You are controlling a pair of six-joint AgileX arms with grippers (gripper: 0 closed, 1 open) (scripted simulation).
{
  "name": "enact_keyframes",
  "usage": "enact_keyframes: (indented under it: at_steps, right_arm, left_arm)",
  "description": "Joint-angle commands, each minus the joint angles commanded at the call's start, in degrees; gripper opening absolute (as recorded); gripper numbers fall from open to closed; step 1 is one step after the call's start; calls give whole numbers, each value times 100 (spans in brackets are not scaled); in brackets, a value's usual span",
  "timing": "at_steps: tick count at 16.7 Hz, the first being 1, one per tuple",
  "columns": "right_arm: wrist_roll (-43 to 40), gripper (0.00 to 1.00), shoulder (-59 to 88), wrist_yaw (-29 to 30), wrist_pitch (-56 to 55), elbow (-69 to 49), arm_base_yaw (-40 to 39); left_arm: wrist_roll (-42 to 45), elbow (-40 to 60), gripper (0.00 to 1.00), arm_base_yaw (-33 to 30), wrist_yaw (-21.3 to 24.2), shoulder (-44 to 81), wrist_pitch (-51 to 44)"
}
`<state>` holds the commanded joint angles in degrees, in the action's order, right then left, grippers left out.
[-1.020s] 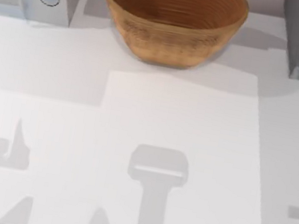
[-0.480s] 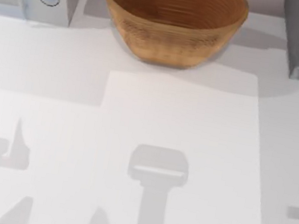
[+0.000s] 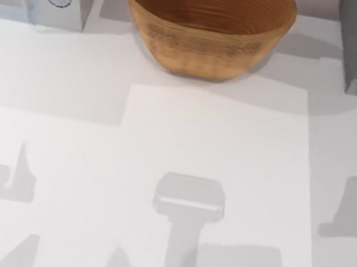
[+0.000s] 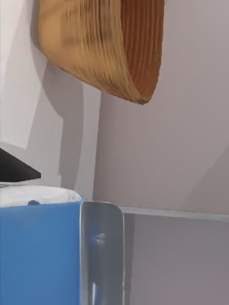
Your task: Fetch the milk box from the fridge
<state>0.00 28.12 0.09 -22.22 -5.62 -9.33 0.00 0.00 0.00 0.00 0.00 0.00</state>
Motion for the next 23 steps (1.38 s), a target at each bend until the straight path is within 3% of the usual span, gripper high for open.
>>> enact_keyframes:
  at_steps: [14, 23]
  right_arm:
    - [59, 0, 6971, 32, -5579, -1402, -2399]
    - [87, 0, 9576, 44, -7687, -1941, -3303]
  left_arm:
    - [0, 0, 100, 0, 0, 0, 0]
    - [0, 0, 100, 0, 0, 0, 0]
